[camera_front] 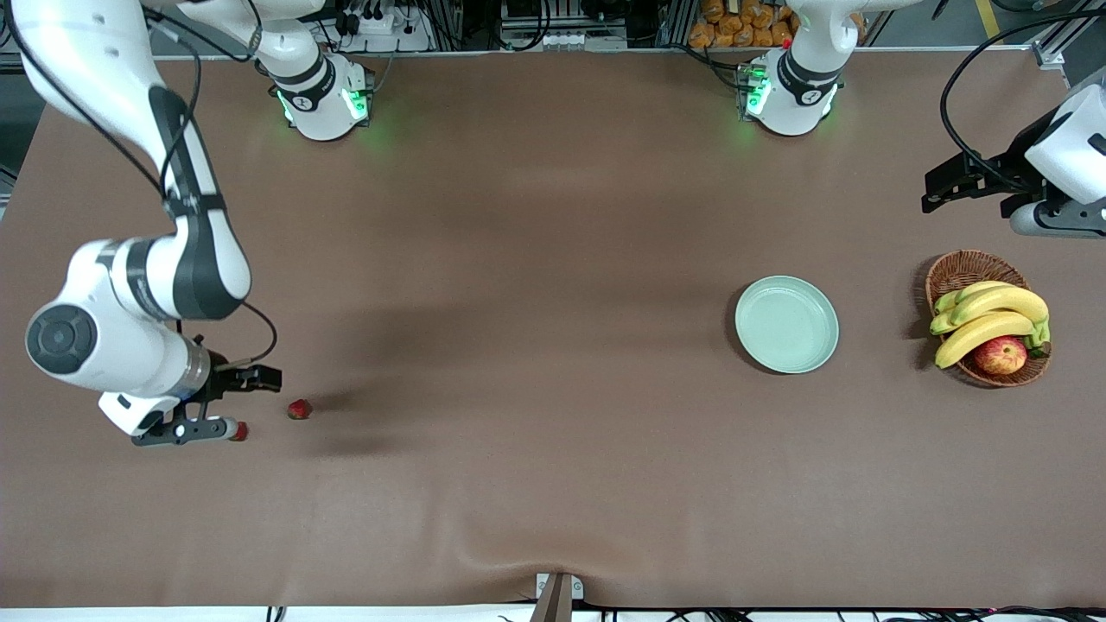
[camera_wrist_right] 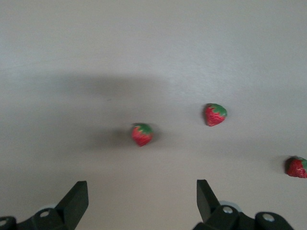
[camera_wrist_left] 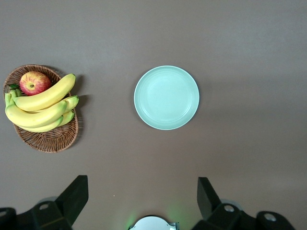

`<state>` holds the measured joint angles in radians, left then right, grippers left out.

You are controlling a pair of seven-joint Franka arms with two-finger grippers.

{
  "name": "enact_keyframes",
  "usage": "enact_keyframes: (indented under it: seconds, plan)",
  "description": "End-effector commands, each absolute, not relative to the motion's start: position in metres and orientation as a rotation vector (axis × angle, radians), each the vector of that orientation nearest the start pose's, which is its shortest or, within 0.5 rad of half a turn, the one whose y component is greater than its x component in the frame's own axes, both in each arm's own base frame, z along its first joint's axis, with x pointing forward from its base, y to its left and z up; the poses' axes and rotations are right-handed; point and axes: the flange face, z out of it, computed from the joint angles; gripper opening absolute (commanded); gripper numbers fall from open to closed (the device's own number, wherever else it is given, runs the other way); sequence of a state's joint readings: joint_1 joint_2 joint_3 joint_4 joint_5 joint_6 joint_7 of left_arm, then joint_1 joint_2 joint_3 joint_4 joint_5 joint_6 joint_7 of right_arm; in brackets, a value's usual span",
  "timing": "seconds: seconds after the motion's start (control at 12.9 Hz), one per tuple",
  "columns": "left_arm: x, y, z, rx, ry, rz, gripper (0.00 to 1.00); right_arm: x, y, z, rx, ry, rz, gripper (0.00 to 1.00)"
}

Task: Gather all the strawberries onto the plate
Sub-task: 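Reach down and grasp a red strawberry with the right gripper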

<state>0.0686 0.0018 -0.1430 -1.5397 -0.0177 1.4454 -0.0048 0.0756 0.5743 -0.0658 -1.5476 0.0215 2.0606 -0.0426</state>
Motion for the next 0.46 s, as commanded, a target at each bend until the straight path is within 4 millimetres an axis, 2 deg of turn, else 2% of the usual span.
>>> enact_keyframes:
  seconds: [0.0, 0.23, 0.39]
  plan:
    - [0.539, -0.045, 0.63, -3.159, 0.09, 0.135, 1.0, 0.705, 0.002, 0.266, -3.151, 0.116, 0.09, 1.0]
    - [0.539, -0.043, 0.63, -3.159, 0.088, 0.135, 1.0, 0.712, 0.005, 0.229, -3.141, 0.327, 0.039, 1.0]
    - [0.539, -0.044, 0.63, -3.159, 0.09, 0.135, 1.0, 0.713, 0.013, 0.221, -3.133, 0.397, 0.038, 1.0]
